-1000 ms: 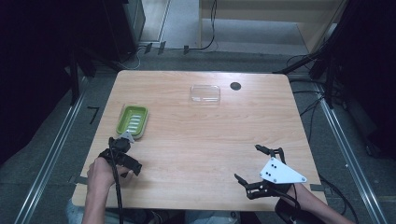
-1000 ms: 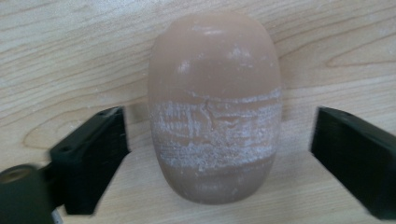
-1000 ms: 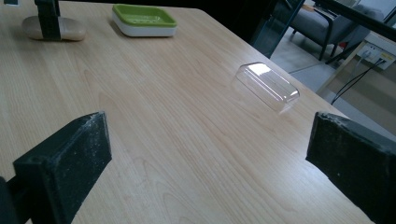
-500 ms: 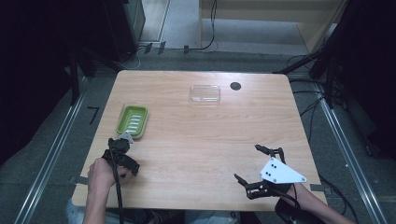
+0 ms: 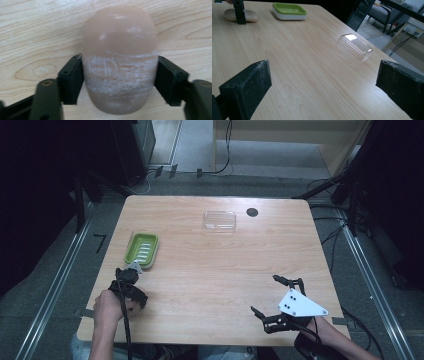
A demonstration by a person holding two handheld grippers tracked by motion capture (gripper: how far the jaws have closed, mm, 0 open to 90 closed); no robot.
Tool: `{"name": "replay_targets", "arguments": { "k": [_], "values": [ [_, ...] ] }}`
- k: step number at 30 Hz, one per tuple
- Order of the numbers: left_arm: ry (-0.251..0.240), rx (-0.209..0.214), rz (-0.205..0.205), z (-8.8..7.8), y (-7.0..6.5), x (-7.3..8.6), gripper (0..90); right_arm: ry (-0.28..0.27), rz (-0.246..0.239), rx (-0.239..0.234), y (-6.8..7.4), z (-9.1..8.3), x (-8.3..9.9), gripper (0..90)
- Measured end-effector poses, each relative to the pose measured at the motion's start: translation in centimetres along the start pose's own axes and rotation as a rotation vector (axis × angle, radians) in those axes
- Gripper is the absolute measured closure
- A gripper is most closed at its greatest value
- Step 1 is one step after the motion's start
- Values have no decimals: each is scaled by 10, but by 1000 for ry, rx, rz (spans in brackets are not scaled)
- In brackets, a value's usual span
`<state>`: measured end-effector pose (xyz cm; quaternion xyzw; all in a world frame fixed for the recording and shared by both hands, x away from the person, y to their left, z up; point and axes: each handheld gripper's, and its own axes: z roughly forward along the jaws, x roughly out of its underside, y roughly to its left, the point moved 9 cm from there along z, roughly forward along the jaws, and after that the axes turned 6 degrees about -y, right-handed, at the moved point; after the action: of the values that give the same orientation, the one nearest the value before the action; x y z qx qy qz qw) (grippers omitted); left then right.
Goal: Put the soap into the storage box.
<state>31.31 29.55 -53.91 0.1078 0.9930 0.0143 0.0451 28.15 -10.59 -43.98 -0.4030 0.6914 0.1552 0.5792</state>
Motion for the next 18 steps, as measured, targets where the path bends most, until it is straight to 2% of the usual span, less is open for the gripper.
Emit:
{"name": "replay_targets", "arguments": {
  "k": [18],
  "values": [
    [-8, -1, 3, -2, 3, 1, 333, -1, -1, 2, 0, 0, 0, 0]
  ]
}}
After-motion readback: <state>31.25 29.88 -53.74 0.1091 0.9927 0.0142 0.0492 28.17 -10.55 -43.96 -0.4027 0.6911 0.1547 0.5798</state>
